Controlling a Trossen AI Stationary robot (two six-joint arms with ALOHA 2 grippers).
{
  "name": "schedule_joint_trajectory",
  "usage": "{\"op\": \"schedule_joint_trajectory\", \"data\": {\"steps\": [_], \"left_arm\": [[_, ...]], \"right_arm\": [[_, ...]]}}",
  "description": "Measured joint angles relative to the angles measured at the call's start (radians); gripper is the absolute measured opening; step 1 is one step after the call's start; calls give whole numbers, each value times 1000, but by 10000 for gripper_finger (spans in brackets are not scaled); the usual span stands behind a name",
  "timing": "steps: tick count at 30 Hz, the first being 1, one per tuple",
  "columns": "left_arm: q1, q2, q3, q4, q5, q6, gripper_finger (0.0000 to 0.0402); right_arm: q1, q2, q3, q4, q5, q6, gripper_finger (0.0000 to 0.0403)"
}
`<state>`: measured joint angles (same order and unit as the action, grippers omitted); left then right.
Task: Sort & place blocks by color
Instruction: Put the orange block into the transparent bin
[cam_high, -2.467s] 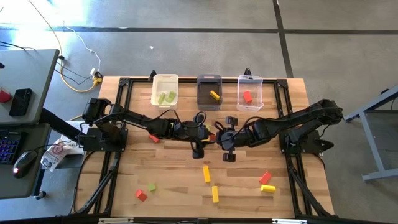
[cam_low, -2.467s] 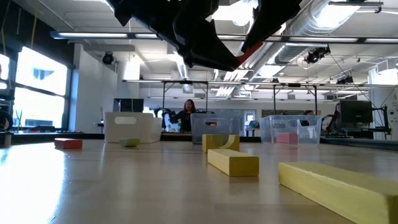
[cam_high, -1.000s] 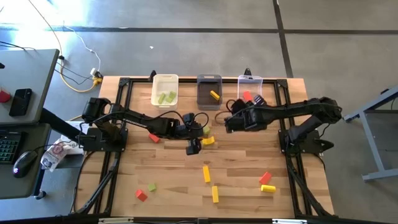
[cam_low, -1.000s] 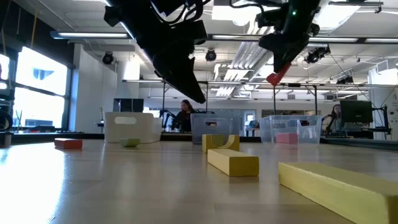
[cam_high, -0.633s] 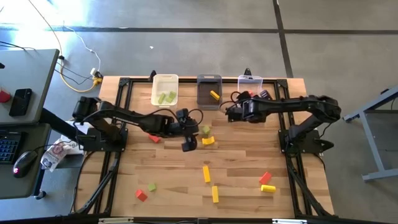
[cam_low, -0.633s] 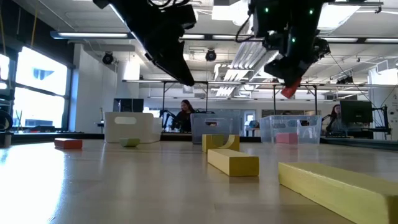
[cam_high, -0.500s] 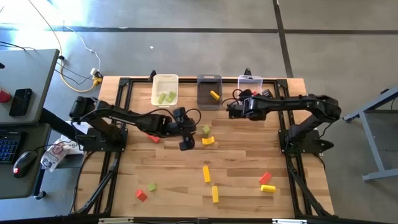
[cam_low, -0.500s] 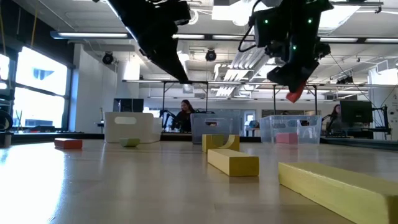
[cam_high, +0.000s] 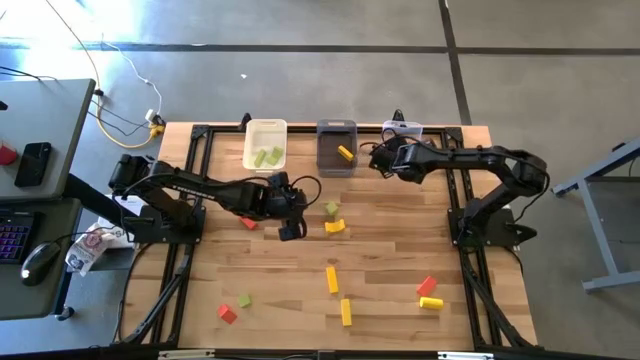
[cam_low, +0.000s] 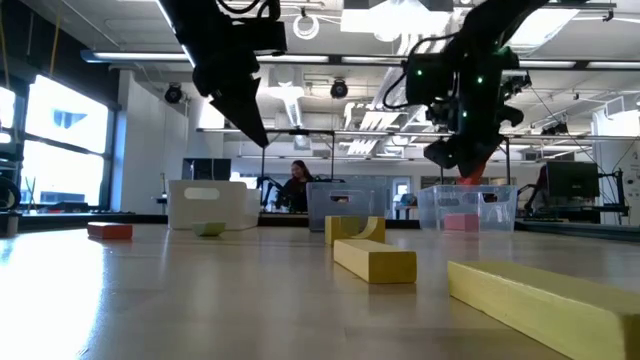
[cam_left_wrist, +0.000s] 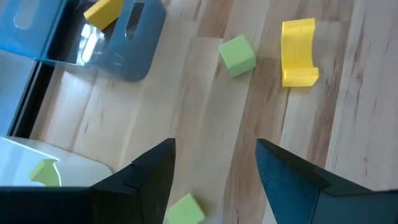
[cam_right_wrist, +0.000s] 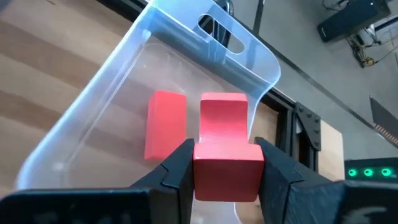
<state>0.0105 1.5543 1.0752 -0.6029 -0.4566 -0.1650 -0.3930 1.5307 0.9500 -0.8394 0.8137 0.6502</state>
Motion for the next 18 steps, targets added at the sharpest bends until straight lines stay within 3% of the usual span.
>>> {"op": "schedule_joint_trajectory", "data": {"steps": [13, 18], "left_arm": [[-13, 1, 0, -16, 28, 1, 207], [-13, 1, 0, -18, 29, 0, 207]], "right_arm": [[-106, 0, -96, 272, -40, -75, 104], [-130, 0, -96, 284, -68, -75, 139]]}}
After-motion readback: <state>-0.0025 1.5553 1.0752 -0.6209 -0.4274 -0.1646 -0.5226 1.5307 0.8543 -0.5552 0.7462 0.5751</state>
